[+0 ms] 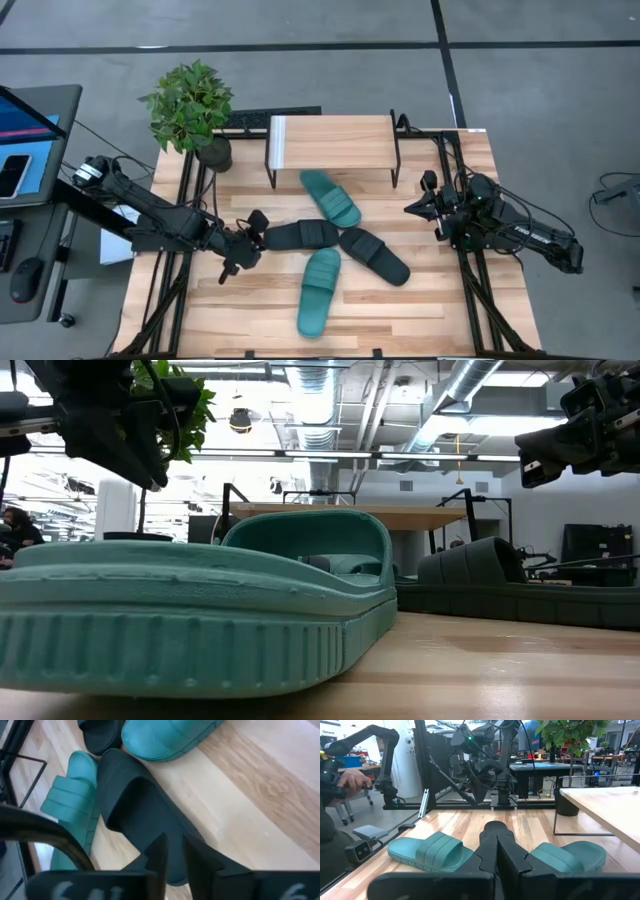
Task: Pick and place slides into the shelf
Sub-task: Put the left black pair of slippers on the shelf
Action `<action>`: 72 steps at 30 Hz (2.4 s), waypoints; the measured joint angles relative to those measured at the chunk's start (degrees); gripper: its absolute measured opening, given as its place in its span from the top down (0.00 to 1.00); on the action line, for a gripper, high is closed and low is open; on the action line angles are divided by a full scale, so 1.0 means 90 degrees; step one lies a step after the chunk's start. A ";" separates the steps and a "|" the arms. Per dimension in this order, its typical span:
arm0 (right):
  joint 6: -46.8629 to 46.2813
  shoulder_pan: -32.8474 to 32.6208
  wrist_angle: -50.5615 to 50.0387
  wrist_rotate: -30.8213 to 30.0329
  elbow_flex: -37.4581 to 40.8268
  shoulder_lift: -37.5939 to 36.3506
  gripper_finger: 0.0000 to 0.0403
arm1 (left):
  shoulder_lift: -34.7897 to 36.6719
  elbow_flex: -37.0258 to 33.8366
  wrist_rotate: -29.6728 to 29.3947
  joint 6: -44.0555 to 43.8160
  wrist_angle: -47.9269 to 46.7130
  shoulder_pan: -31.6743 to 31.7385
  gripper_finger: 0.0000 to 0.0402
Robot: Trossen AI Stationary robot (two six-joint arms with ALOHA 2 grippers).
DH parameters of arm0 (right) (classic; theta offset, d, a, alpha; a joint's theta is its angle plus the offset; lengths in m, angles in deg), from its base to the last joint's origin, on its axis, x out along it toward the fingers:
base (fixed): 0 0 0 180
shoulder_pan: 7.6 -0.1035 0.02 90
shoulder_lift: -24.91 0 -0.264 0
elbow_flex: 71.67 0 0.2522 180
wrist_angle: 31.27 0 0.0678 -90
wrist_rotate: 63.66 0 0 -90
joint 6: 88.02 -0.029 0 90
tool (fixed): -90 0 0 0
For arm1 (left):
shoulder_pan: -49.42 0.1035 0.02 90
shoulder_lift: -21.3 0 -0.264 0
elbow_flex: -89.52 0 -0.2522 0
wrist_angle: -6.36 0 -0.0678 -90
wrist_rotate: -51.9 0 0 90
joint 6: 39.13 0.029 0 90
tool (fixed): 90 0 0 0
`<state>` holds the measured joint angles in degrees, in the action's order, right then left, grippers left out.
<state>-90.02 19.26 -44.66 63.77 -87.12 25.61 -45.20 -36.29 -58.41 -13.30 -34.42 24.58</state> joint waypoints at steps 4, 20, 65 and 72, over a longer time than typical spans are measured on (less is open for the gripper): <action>0.0000 0.0001 0.0000 0.0000 0.0000 -0.0001 1.00 | 0.0000 0.0000 -0.0102 0.0108 -0.0006 0.0000 0.75; 0.0000 -0.0001 -0.0002 0.0000 0.0000 0.0001 1.00 | -0.0440 -0.0243 -0.0001 0.2153 0.0023 0.0000 0.56; 0.0000 0.0001 0.0000 0.0000 0.0002 0.0003 1.00 | -0.2103 -0.0243 -0.0022 0.2819 0.0498 0.0772 0.56; 0.0000 0.0001 -0.0001 0.0000 0.0000 0.0003 1.00 | -0.2103 -0.0243 0.0566 0.2539 0.0499 0.1010 0.56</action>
<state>-90.02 19.27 -44.67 63.77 -87.12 25.64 -64.13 -38.48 -53.32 9.56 -29.93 33.67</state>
